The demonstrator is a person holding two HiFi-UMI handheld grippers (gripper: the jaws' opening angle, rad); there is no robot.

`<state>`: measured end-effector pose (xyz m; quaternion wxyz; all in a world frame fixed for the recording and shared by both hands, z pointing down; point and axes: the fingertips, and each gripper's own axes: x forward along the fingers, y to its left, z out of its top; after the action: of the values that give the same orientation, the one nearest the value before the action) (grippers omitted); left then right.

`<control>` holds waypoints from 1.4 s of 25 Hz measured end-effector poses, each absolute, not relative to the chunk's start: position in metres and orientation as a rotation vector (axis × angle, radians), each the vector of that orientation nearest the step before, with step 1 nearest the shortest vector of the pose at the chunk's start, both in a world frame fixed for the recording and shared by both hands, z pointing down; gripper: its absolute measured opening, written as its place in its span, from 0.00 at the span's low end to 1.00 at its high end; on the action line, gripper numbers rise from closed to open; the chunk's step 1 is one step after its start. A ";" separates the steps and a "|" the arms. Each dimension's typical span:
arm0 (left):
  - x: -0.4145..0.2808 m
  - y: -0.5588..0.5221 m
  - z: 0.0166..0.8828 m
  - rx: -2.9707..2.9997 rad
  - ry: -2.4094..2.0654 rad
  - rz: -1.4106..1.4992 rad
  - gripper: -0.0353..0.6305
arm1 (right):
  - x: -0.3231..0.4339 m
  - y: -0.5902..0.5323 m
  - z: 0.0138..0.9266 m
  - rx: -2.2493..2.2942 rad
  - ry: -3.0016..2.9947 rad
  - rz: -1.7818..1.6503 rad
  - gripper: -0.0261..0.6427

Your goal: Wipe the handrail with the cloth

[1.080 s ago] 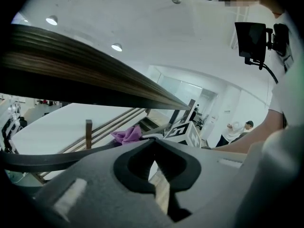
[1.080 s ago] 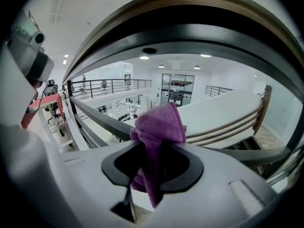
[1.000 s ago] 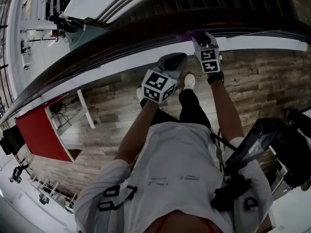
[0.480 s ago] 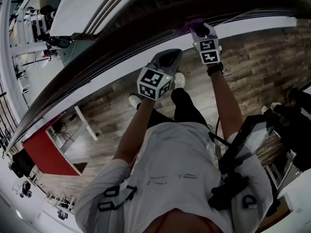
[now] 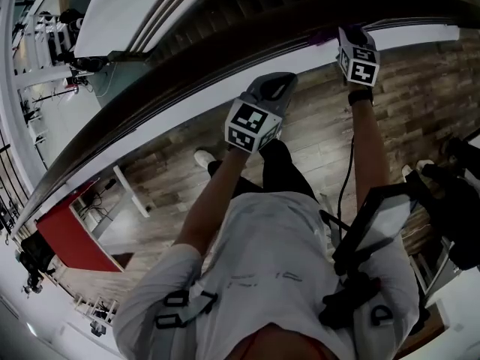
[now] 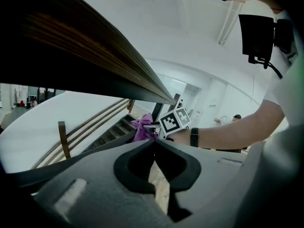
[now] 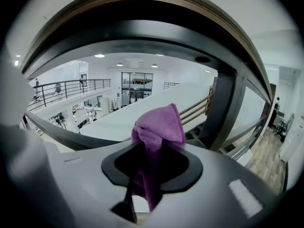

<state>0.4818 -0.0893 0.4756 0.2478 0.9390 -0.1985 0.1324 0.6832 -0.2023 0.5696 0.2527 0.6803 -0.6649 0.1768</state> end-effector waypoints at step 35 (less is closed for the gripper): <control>-0.084 -0.017 0.458 2.096 -1.593 0.269 0.06 | 0.037 -0.086 0.532 0.843 -2.557 0.118 0.19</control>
<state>-0.0844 -0.0168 0.4578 0.2451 0.7678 -0.5837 0.0984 0.0365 -0.0865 0.5317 0.2216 0.3050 -0.9252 0.0427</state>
